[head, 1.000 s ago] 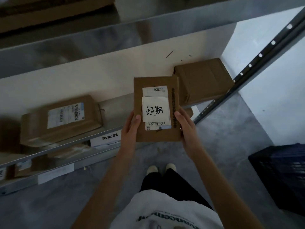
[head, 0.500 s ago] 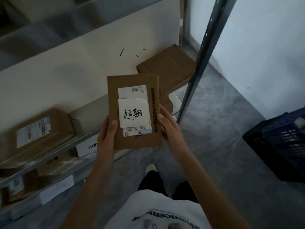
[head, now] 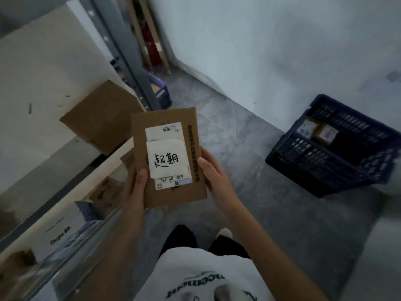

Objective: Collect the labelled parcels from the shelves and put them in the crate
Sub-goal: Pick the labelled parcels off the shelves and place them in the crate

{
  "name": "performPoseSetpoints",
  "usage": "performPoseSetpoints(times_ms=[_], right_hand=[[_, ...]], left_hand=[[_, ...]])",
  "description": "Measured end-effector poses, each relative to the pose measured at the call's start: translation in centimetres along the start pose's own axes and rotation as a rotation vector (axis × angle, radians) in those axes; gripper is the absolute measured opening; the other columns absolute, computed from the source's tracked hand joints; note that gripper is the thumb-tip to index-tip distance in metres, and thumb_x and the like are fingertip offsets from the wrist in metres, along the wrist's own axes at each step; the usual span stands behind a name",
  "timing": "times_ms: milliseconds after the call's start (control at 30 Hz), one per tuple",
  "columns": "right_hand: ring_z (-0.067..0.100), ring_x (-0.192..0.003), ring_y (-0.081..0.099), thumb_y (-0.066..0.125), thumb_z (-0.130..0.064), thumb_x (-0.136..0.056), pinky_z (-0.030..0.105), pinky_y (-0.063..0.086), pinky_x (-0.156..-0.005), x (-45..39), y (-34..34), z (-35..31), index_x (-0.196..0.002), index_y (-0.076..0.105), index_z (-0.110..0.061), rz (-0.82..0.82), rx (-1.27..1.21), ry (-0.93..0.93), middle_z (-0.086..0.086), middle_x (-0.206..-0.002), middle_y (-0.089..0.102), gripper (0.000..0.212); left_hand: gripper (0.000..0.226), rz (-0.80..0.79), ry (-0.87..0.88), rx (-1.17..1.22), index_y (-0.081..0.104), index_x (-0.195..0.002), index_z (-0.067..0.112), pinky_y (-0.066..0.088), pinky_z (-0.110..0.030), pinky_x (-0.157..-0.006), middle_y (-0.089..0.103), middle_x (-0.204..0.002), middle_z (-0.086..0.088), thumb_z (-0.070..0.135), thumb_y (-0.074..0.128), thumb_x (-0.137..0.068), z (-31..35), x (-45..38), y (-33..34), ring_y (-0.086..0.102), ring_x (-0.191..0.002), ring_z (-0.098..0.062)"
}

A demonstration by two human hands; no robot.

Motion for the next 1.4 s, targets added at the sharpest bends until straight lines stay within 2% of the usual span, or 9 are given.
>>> performPoseSetpoints(times_ms=[100,267,433,767,933,1033,1133,1267,1400], right_hand=[[0.01,-0.113,0.064,0.056,-0.035,-0.096,0.034,0.052,-0.097,0.9,-8.0,-1.2,-0.136,0.053,-0.033,0.195,-0.035,-0.011,-0.006,-0.126,0.066,0.041],[0.014,-0.121,0.06,0.067,-0.061,-0.068,0.046,0.045,-0.107,4.2,-20.1,-3.0,-0.139,0.051,-0.034,0.535,-0.141,-0.02,-0.006,-0.133,0.062,0.078],[0.016,-0.116,0.062,0.062,-0.043,-0.09,0.046,0.047,-0.104,6.0,-29.9,-4.3,-0.14,0.05,-0.033,0.736,-0.259,-0.016,-0.004,-0.128,0.064,0.052],[0.011,-0.106,0.065,0.053,-0.039,-0.097,0.026,0.053,-0.077,3.2,-47.6,-9.3,-0.14,0.047,-0.033,0.912,-0.307,0.05,-0.004,-0.123,0.066,0.044],[0.013,-0.107,0.062,0.046,-0.047,-0.098,0.023,0.051,-0.084,2.6,-56.1,-9.3,-0.135,0.053,-0.029,0.993,-0.175,0.138,-0.001,-0.122,0.064,0.042],[0.023,-0.122,0.055,0.048,-0.082,-0.071,0.046,0.047,-0.101,2.2,-61.6,-5.6,-0.135,0.047,-0.047,1.028,-0.179,0.261,0.005,-0.139,0.051,0.074],[0.022,-0.122,0.054,0.049,-0.092,-0.059,0.051,0.045,-0.103,1.8,-67.1,-1.7,-0.135,0.041,-0.055,1.024,-0.186,0.355,0.0,-0.141,0.048,0.084],[0.012,-0.111,0.056,0.055,-0.051,-0.091,0.042,0.047,-0.098,1.2,-71.2,-5.8,-0.145,0.036,-0.037,1.023,-0.227,0.347,-0.003,-0.135,0.053,0.058],[0.004,-0.098,0.054,0.056,-0.029,-0.097,0.023,0.044,-0.074,-1.1,-76.6,-5.3,-0.144,0.035,-0.02,0.981,-0.174,0.352,-0.005,-0.124,0.054,0.052]], left_hand=[[0.066,-0.204,-0.071,-0.068,0.052,-0.129,0.041,0.051,-0.045,-0.091,0.067,-0.121,0.003,0.069,0.065,-0.071,-1.6,-0.9,8.6,0.065,-0.11,-0.023],[0.073,-0.46,-0.062,-0.254,0.047,-0.135,0.034,0.05,-0.047,-0.096,0.066,-0.122,0.002,0.071,0.06,-0.073,-3.9,-1.8,22.3,0.064,-0.11,-0.02],[0.069,-0.65,-0.089,-0.336,0.047,-0.135,0.031,0.051,-0.046,-0.095,0.067,-0.119,0.001,0.066,0.058,-0.077,-6.2,-1.6,34.5,0.065,-0.108,-0.02],[0.06,-0.771,-0.282,-0.383,0.048,-0.134,0.036,0.05,-0.048,-0.097,0.066,-0.122,0.001,0.06,0.059,-0.081,-10.6,-4.0,54.8,0.063,-0.112,-0.02],[0.037,-0.86,-0.308,-0.522,0.044,-0.131,0.033,0.055,-0.024,-0.078,0.064,-0.114,0.004,0.042,0.049,-0.095,-13.0,-3.2,64.2,0.063,-0.1,-0.01],[0.051,-0.885,-0.32,-0.657,0.044,-0.136,0.026,0.054,-0.033,-0.089,0.065,-0.117,0.001,0.051,0.05,-0.092,-15.9,-3.1,68.6,0.063,-0.103,-0.013],[0.056,-0.923,-0.324,-0.792,0.048,-0.137,0.025,0.049,-0.044,-0.098,0.067,-0.116,0.003,0.057,0.048,-0.09,-19.1,-3.3,72.6,0.063,-0.108,-0.016],[0.037,-0.959,-0.283,-0.863,0.054,-0.13,0.024,0.051,-0.036,-0.093,0.067,-0.108,0.006,0.039,0.043,-0.099,-21.3,-3.6,78.8,0.063,-0.103,-0.014],[0.038,-0.907,-0.267,-0.924,0.052,-0.135,0.02,0.049,-0.036,-0.094,0.065,-0.118,-0.002,0.033,0.042,-0.101,-24.9,-5.7,84.1,0.06,-0.108,-0.02]])
Point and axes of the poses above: each hand's wrist, its own x-axis away from the middle knuckle, its own y-axis out of the palm, z = x × y, the point moved 7 cm from there along -x, towards the middle knuckle
